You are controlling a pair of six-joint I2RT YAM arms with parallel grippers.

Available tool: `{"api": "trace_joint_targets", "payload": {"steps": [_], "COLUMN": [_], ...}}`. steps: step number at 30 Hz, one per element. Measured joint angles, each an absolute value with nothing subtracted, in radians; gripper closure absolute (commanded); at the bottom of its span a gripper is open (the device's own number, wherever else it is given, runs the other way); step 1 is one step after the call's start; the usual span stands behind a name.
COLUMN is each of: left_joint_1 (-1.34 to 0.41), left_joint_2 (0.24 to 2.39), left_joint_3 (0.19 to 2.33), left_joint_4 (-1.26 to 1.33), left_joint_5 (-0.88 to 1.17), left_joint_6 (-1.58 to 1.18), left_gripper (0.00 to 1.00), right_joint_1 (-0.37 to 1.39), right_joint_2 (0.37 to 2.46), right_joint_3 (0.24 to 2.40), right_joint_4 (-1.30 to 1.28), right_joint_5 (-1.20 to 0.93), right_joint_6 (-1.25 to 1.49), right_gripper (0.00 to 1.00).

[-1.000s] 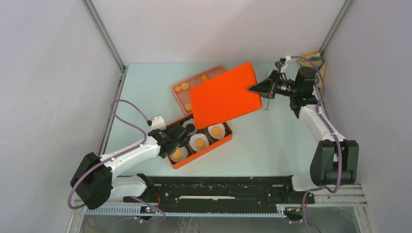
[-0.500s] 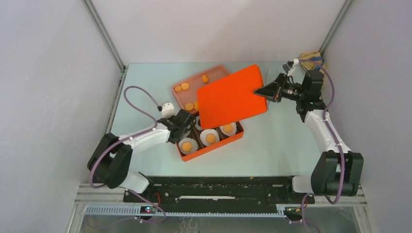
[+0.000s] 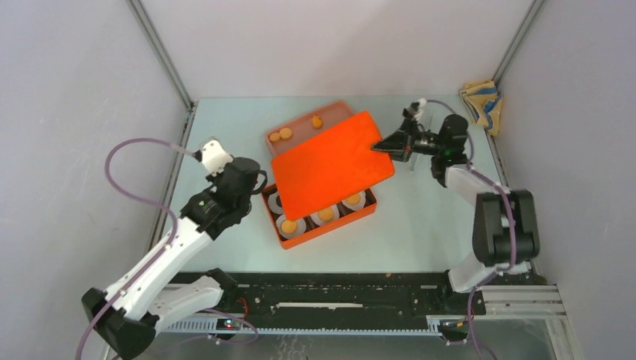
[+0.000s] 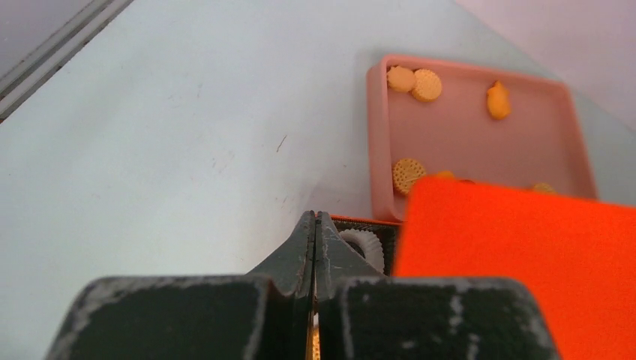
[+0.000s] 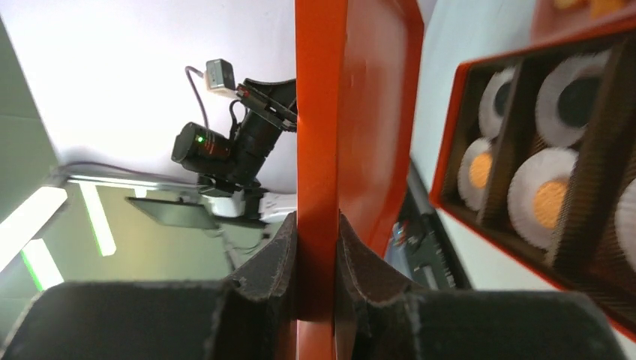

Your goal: Pack the cookies

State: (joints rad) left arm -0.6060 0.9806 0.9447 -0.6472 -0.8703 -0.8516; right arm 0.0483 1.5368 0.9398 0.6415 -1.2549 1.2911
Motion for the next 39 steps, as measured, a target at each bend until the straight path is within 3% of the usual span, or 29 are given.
{"api": "trace_joint_targets", "payload": {"steps": [8, 19, 32, 39], "left_joint_1": [-0.606, -0.662, -0.672, -0.679], "left_joint_2": [0.920, 1.015, 1.022, 1.018], "left_joint_3": [0.878, 0.850, 0.841, 0.830], "left_joint_4": [-0.688, -0.673, -0.651, -0.645], "left_joint_5": [-0.868, -0.859, -0.857, -0.848], "left_joint_6": [-0.844, -0.837, -0.827, -0.826], "left_gripper": [1.00, 1.00, 1.00, 1.00], "right_joint_1": [0.147, 0.198, 0.265, 0.177], "right_joint_2": [1.917, 2.011, 2.018, 2.049], "right_joint_3": [0.940, 0.968, 0.933, 0.857], "right_joint_4": [1.067, 1.312, 1.223, 1.189], "right_joint_5": [-1.367, -1.393, -1.211, -1.198], "right_joint_6": [1.665, 1.798, 1.623, 1.583], "right_gripper": [1.00, 1.00, 1.00, 1.00]}}
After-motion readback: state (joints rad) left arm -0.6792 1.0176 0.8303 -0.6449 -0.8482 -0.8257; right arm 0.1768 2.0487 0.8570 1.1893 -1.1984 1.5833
